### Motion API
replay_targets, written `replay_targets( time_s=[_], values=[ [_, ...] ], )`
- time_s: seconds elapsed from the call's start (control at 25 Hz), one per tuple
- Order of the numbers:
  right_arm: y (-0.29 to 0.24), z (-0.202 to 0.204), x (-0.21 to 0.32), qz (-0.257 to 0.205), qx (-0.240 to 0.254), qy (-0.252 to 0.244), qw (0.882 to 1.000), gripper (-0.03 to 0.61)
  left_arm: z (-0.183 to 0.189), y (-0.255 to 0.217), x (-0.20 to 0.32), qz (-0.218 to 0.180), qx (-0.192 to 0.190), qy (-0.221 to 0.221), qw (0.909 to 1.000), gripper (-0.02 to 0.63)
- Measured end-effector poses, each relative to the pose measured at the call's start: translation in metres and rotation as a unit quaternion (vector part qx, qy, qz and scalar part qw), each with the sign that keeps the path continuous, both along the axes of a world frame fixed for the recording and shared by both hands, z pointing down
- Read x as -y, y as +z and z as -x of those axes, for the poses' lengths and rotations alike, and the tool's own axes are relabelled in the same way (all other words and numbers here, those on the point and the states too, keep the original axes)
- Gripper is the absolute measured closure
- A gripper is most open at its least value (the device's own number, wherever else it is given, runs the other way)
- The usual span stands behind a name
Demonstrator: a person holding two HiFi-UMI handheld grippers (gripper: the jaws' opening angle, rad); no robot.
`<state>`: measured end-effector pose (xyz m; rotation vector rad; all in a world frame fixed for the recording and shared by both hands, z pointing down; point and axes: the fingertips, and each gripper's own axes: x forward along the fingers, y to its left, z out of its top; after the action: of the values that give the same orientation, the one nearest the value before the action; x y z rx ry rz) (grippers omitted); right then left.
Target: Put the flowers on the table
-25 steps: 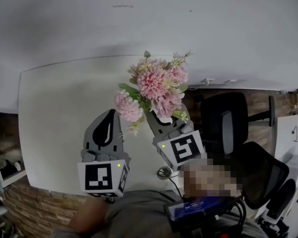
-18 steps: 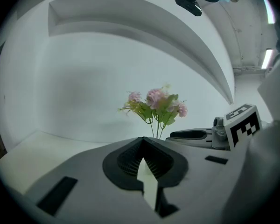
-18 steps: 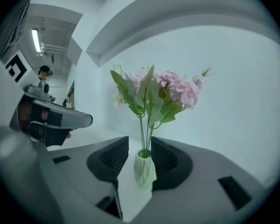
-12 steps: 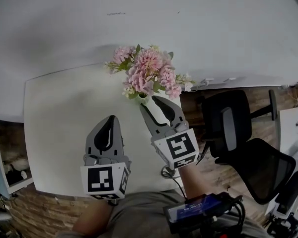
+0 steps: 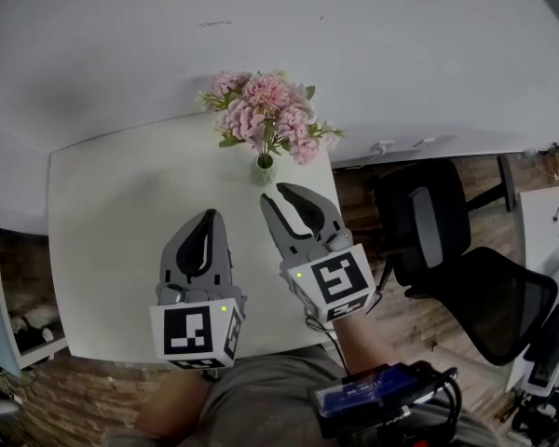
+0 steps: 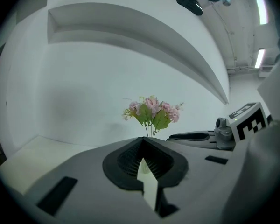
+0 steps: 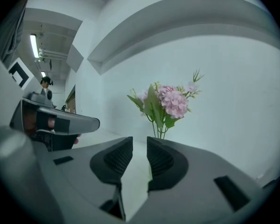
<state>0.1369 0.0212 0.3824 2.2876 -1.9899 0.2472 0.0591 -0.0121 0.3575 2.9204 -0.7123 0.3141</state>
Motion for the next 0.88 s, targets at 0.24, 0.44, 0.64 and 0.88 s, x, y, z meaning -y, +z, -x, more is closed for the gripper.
replay_targets(
  time_s=[0.24, 0.44, 0.64, 0.88],
  values=[
    [-0.039, 0.049, -0.017, -0.029, 0.01, 0.004, 1.0, 0.561, 0.023, -0.031, -0.007, -0.023, -0.031, 0.017, 0.9991, 0.606],
    [-0.076, 0.089, -0.035, -0.054, -0.01, 0.026, 0.998, 0.571, 0.052, -0.06, -0.022, -0.05, -0.062, 0.029, 0.9964, 0.606],
    [-0.099, 0.105, -0.059, -0.072, -0.03, 0.063, 0.995, 0.571, 0.072, -0.081, -0.046, -0.078, -0.084, 0.046, 0.9923, 0.606],
    [-0.117, 0.118, -0.075, -0.081, -0.049, 0.085, 0.992, 0.572, 0.091, -0.097, -0.063, -0.099, -0.097, 0.059, 0.9885, 0.606]
  ],
)
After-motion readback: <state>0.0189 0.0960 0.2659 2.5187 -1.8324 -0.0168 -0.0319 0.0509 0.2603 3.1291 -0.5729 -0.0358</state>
